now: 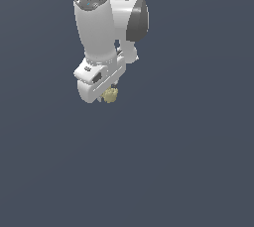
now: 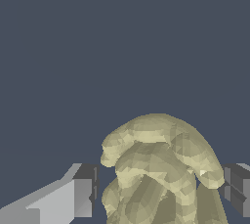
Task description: Pick up the object and move it to a goal position.
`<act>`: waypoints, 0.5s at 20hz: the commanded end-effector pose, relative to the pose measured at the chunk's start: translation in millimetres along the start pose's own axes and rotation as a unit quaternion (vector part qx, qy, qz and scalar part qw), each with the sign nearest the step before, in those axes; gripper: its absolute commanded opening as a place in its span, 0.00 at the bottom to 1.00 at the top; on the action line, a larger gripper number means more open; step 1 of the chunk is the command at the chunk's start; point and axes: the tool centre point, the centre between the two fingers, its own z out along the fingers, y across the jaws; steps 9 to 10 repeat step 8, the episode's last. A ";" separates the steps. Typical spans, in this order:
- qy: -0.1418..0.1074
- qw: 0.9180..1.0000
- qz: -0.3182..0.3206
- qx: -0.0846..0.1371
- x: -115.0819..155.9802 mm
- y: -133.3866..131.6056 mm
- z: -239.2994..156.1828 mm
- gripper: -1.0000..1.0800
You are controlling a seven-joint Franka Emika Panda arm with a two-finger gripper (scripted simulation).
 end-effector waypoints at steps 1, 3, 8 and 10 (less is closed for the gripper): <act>0.000 1.000 0.000 0.001 -3.2 -1.2 -5.6 0.00; 0.000 1.000 0.000 0.001 -4.0 -1.2 -7.3 0.00; 0.000 1.000 0.000 0.001 -2.8 0.0 -5.4 0.00; 0.000 1.000 0.000 0.001 -2.8 0.0 -5.4 0.00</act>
